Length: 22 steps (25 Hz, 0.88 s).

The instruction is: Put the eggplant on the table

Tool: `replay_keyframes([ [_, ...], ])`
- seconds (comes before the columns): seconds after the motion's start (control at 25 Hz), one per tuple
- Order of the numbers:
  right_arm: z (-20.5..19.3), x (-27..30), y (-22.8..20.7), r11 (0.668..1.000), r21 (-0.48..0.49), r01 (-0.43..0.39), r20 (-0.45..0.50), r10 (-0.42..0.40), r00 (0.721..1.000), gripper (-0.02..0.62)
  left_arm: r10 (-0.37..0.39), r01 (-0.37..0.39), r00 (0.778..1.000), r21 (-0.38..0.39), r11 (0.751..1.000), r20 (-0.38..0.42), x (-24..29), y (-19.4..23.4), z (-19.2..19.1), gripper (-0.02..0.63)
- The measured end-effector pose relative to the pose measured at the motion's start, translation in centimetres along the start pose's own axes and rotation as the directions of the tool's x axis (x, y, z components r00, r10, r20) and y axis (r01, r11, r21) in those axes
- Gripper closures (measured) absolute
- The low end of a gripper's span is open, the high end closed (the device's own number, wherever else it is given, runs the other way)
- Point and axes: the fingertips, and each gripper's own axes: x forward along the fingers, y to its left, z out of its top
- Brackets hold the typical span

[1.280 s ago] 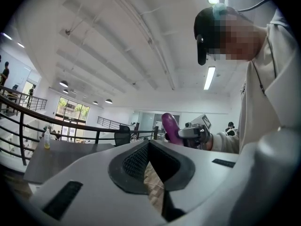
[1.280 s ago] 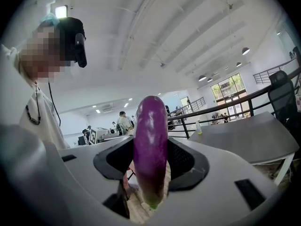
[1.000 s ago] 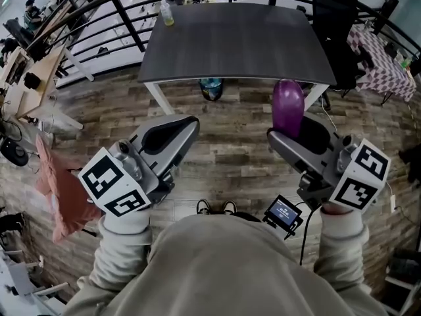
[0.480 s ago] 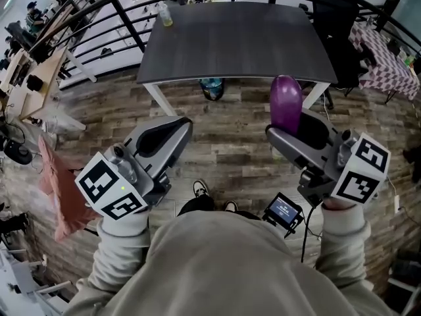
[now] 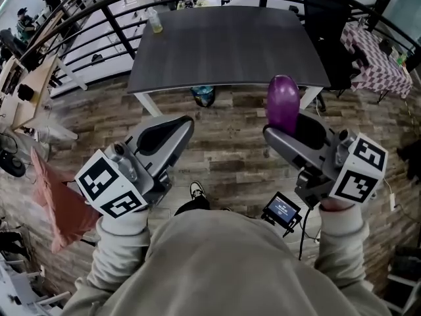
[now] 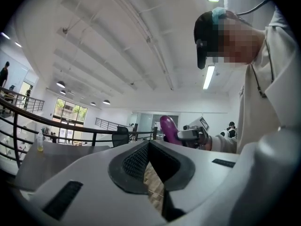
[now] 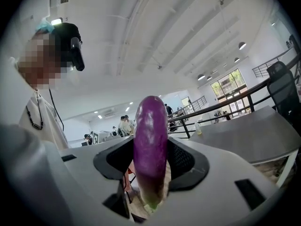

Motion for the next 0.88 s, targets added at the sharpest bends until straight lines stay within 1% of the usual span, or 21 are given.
replay_keyframes([
  [0.24,0.8,2.3,-2.2,1.000,0.001,0.005,-0.011,-0.005,1.000,0.374,-0.016,0.016,1.000,-0.012,1.000,-0.006,1.5,3.0,0.0,0.600],
  [0.48,1.6,6.4,-4.4,1.000,0.007,0.010,-0.023,-0.010,1.000,0.374,-0.039,0.038,0.999,-0.033,0.999,-0.013,2.1,7.1,-0.4,0.600],
  [0.76,3.0,13.7,-6.5,0.999,0.005,0.032,-0.038,-0.032,0.999,0.374,-0.059,0.058,0.998,-0.050,0.997,-0.011,0.8,14.4,0.5,0.600],
  [0.88,4.2,16.9,-7.0,0.999,-0.018,0.042,-0.056,-0.043,0.998,0.374,-0.085,0.084,0.996,-0.067,0.994,-0.017,0.7,17.5,0.9,0.600],
])
